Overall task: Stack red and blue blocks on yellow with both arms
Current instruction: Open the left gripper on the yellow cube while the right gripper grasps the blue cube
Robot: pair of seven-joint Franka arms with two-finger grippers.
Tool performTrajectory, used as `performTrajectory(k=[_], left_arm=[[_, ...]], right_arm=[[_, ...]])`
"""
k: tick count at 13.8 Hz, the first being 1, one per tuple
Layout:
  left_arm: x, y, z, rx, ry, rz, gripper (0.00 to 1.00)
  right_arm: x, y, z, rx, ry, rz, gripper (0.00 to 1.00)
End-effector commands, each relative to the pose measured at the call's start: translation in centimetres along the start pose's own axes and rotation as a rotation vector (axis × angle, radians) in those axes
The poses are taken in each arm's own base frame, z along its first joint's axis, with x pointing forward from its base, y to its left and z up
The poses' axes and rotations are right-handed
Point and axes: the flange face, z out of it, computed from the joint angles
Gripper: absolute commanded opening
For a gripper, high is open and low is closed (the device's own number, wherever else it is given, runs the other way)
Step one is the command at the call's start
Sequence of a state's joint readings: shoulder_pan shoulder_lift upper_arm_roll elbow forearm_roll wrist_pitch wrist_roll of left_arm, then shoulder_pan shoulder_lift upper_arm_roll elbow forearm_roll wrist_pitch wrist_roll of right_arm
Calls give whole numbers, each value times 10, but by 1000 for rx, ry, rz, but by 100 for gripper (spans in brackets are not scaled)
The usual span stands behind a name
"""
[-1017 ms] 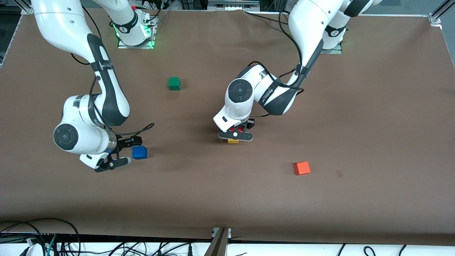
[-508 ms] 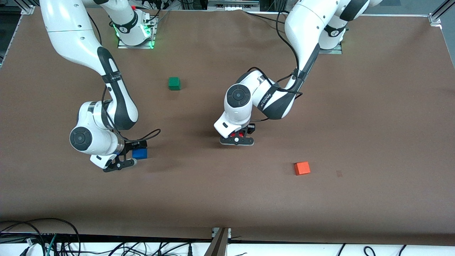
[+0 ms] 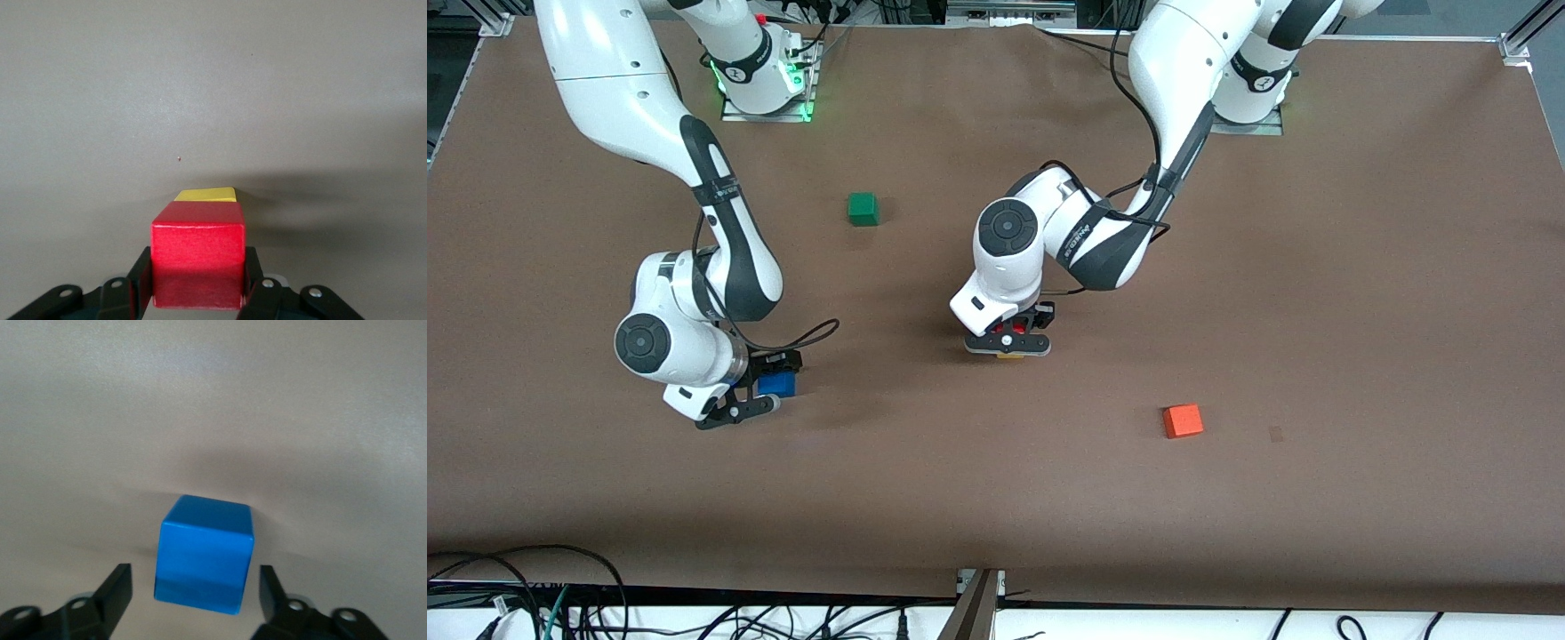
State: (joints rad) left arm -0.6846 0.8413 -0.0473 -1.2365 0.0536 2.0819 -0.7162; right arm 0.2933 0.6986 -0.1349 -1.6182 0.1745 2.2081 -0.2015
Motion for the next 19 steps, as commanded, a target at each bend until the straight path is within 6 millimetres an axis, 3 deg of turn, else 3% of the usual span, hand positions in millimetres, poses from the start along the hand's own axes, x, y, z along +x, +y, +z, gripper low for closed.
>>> performTrajectory(k=[1,4,6,11,14,15,16,19], left_arm=[[3,6,1,17,24,-10,33],[3,5,6,22,20,-11,33],[2,5,7,23,19,-12,33],[-1,9,8,24,18,-20,33],[1,8,8,23,19,-23,35],[2,6,9,27,20,-25,46],[2,6,8,26,22,-25,99],[9,9,-10,9,41,-39,100]], right_arm=[[-2,-2,0,13,10,11,74],[-3,-1,-1,14,6,6,49],[-1,-1,-6,15,12,2,38],[6,-2,-40,21,28,8,30],[16,-8,-75,33,8,31,30],[18,-11,-89,38,-7,31,30],[20,-13,-101,42,-19,28,30],[21,-13,-134,51,-50,47,30]])
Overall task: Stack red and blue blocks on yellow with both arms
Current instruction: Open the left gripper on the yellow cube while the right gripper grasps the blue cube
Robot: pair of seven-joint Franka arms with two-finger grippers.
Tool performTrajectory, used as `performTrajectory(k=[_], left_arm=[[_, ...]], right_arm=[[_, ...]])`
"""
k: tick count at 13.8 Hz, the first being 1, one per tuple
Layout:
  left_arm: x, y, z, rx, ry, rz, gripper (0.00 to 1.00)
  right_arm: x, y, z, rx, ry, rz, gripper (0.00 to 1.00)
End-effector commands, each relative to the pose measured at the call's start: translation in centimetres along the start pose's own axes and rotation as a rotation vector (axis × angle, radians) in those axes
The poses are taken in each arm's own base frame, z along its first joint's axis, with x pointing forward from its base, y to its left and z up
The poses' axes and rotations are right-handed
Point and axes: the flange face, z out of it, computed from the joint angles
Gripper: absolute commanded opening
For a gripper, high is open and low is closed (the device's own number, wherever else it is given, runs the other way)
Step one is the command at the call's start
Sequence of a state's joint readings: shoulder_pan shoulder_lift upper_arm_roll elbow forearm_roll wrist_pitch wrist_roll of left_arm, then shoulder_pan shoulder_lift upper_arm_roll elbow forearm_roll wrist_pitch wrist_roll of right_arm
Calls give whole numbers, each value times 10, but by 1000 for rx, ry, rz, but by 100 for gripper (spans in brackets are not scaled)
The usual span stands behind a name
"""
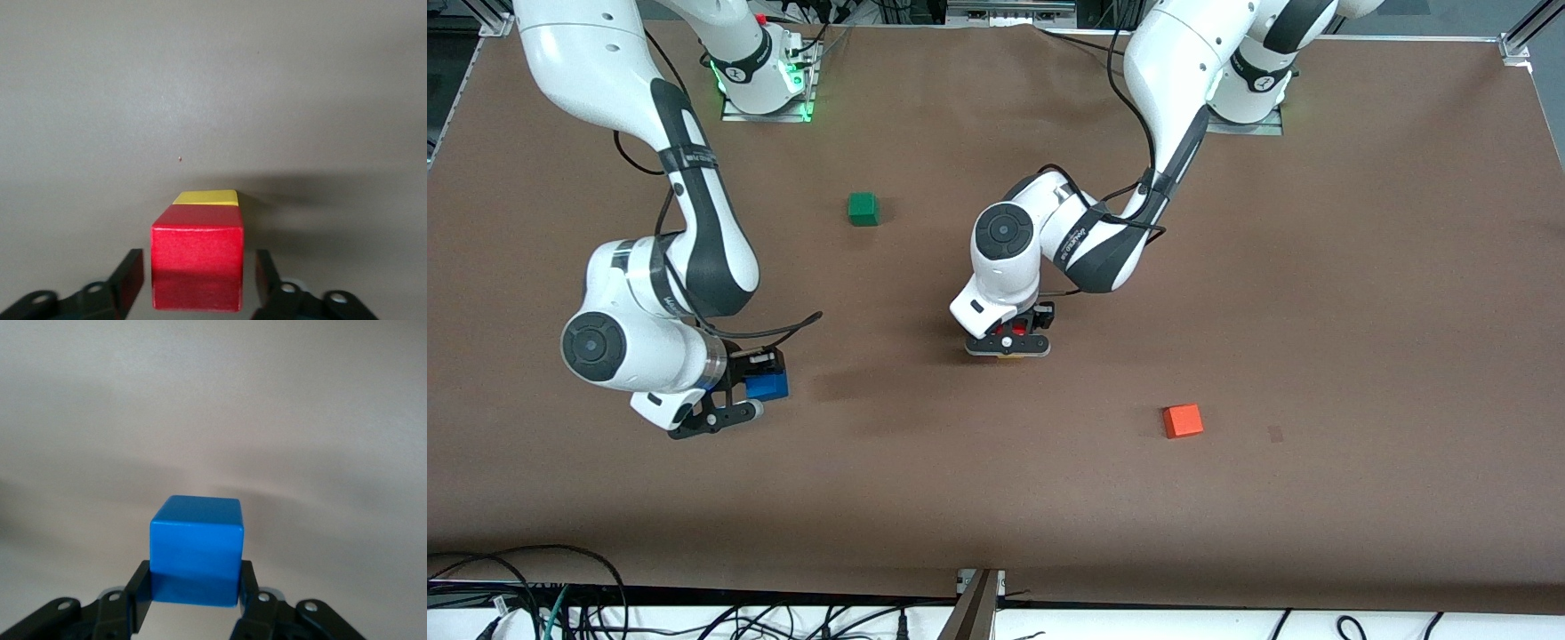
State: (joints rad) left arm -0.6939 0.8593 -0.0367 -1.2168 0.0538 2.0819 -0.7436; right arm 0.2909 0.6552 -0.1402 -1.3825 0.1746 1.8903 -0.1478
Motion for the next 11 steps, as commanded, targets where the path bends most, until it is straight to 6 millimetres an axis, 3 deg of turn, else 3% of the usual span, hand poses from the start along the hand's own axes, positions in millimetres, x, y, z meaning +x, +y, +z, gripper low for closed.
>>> performTrajectory(k=[1,3,6,8,10,11], left_arm=[[8,6,-21,3,34,-18,100],[13,-5,-31,18,18,-30,100],[47,-40,-77,33,24,-89,100],[73,-82,-115,50,21,-128,100],[89,-129,-165,44,31,-102,100],[98,-163,-191,50,29,-108,100]], right_arm=[[1,-3,-33,23,-14,37,30],[3,-9,-52,26,-7,50,30],[4,-29,-67,36,-4,81,30],[6,-62,-77,39,3,120,30],[7,-111,-82,50,13,175,30],[6,-138,-81,52,21,207,30]])
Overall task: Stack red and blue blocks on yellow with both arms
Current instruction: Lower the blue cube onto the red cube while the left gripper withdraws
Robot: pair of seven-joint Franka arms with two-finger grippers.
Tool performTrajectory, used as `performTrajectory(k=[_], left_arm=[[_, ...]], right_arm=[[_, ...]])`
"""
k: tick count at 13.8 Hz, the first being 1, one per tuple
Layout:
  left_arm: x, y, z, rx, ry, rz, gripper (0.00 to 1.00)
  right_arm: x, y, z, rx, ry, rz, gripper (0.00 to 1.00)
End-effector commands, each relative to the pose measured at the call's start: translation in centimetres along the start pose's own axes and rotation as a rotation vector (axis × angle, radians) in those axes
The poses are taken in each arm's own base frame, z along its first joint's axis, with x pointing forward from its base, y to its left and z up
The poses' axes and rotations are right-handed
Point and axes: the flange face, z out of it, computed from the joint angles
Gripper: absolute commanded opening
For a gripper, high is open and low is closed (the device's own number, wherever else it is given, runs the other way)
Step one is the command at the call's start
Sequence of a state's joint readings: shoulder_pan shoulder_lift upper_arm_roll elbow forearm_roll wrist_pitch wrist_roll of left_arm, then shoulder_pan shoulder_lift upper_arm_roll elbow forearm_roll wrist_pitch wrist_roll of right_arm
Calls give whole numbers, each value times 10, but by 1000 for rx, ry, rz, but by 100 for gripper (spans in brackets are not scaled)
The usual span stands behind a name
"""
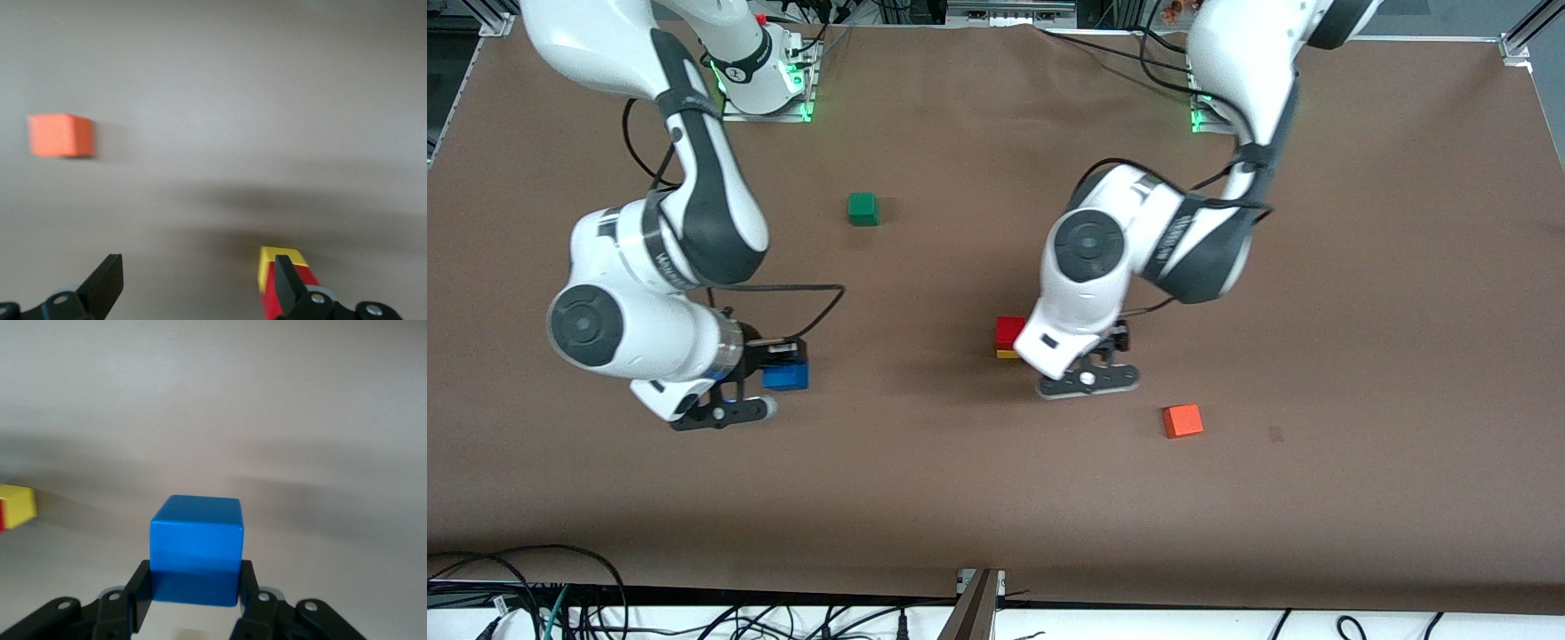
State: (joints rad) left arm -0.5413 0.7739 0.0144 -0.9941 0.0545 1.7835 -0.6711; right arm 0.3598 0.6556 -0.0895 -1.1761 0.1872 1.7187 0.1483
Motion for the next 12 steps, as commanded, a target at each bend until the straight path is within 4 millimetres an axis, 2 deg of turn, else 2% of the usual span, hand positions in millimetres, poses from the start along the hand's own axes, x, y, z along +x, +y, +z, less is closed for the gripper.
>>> performTrajectory(k=[1,3,4,6,8,9,10,12], left_arm=[[33,-87,-61,18,-8,-1,100],[52,-149,-95,7,-12,-13,100],[60,-175,-102,7,-18,-21,100],[63,-235,-139,11,-15,-24,100],[54,-293,-162,15,-36,45,100],[49,-322,-169,16,-43,62,100],[44,-343,-176,0,-47,73,100],[31,-382,-177,-61,-95,75,100]], right_arm=[[-11,-76,3,13,17,78,30],[-17,-129,20,24,63,122,30],[-22,-159,32,34,88,137,30],[-42,-236,66,37,136,174,30],[-57,-291,96,16,188,209,30],[-63,-307,104,13,211,204,30],[-66,-313,105,18,221,201,30],[-67,-315,106,18,223,197,30]])
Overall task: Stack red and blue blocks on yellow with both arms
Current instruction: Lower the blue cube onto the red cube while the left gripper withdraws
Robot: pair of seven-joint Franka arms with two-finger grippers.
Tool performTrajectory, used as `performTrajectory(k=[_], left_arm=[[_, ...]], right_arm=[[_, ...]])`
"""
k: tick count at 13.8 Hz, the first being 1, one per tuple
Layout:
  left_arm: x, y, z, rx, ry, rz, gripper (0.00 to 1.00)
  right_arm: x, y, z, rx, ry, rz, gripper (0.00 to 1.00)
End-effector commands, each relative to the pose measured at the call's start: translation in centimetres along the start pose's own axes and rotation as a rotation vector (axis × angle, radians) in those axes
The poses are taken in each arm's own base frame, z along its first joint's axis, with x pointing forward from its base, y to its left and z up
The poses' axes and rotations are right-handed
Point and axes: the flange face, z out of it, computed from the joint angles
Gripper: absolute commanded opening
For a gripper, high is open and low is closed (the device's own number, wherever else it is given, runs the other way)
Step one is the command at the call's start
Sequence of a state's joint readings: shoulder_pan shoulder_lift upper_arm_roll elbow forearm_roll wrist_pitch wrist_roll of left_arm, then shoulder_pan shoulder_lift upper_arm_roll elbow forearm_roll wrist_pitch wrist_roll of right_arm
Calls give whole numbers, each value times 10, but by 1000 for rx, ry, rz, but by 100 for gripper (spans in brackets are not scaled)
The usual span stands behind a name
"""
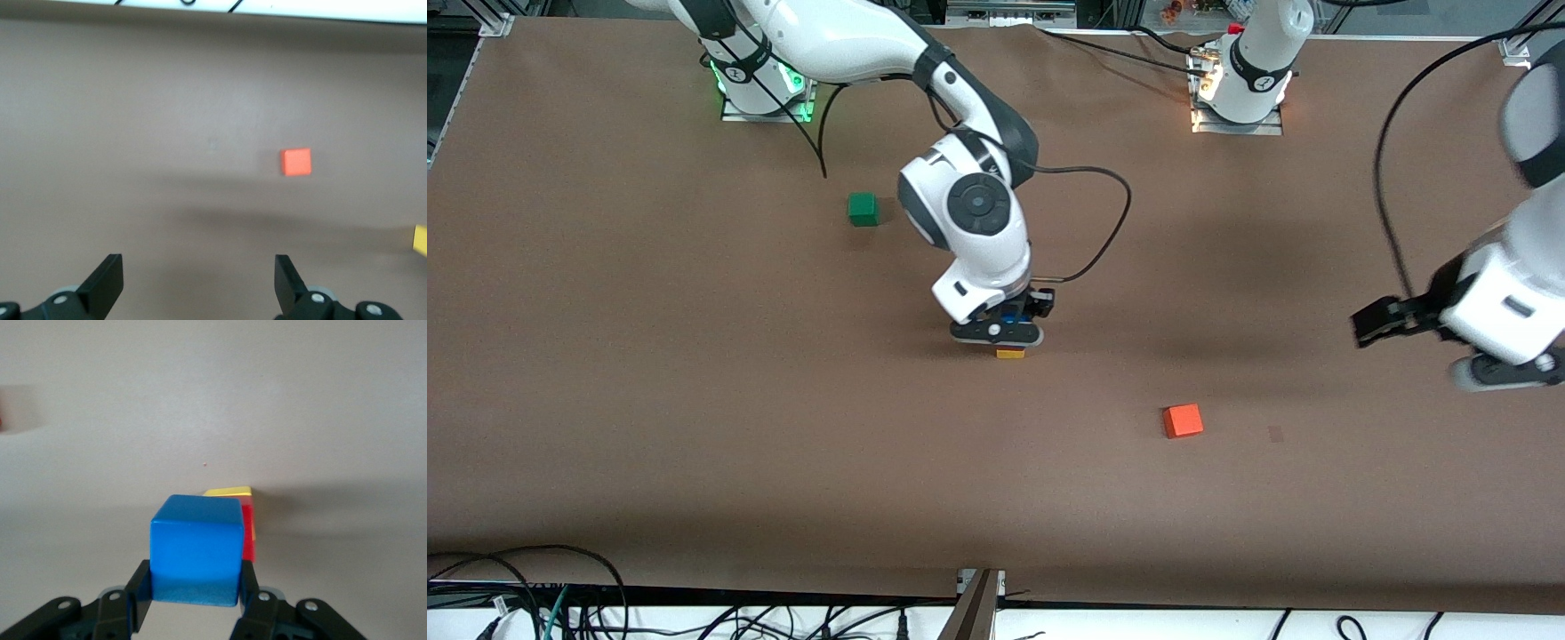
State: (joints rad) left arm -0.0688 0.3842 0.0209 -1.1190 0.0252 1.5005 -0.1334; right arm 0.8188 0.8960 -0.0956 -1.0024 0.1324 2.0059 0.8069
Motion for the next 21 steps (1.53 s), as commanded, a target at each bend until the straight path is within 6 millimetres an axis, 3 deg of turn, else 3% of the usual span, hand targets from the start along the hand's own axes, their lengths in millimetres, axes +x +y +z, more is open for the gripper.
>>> performTrajectory(k=[1,2,5,9,21], left_arm=[[-33,-39,5,-64,-62,47,100],[-43,-50,11,-68,-86,63,100],[-59,-47,15,-75,-110,81,100],[-52,-41,28,-68,-132,92,100],[-51,-39,26,-75,-123,96,100]], right_arm=[[14,3,-13,3,36,10,30],[14,3,-13,-16,55,-10,30],[2,-3,-8,-69,65,-59,30],[-2,-3,-6,-91,55,-87,32],[-14,-7,11,-119,23,-143,33]])
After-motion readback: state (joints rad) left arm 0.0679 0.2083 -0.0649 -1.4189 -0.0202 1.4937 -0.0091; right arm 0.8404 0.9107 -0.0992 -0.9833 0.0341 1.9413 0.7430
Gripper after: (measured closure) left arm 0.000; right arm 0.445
